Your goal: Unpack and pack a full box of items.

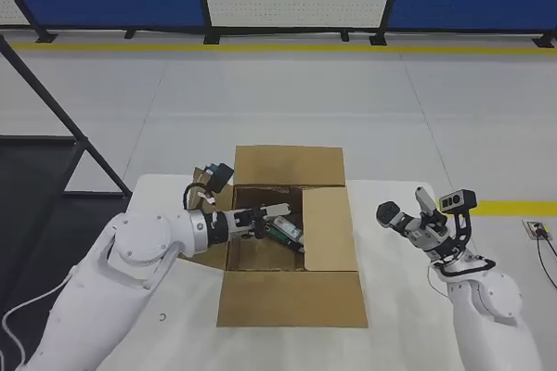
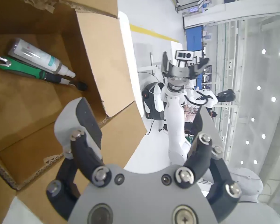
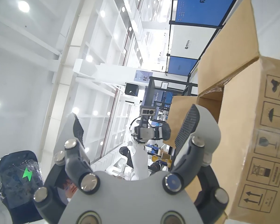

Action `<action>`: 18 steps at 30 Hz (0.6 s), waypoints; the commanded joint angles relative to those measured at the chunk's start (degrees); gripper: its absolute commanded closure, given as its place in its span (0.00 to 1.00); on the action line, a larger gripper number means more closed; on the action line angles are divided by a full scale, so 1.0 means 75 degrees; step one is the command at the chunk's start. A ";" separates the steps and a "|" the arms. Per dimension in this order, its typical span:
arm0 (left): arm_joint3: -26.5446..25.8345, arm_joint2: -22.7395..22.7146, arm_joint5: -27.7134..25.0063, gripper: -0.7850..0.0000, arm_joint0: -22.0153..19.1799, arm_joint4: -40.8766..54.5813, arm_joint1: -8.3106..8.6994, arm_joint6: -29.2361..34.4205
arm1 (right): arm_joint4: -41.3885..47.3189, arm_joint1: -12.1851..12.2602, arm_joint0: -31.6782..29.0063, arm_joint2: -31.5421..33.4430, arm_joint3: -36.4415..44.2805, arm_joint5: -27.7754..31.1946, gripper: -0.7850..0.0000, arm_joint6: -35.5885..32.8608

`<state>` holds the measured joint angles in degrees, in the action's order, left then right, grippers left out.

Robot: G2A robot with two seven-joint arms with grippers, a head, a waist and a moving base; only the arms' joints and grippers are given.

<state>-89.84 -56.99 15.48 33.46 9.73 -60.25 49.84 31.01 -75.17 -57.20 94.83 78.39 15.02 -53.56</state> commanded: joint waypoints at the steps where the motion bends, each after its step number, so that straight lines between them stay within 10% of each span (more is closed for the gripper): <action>1: 0.0494 0.0496 -0.0044 0.00 -0.0291 0.0110 -0.0147 0.0035 | 0.0036 0.0044 -0.0137 0.0114 -0.0018 0.0035 0.00 -0.0192; 18: 0.4197 0.3212 -0.0981 0.00 -0.2287 0.0773 -0.1836 -0.0696 | 0.0776 0.0278 -0.1444 0.0937 0.0218 0.0420 0.00 -0.0559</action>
<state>-59.46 -33.33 8.50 16.67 15.34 -73.51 44.85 36.94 -73.12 -67.96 101.90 79.97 18.13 -57.89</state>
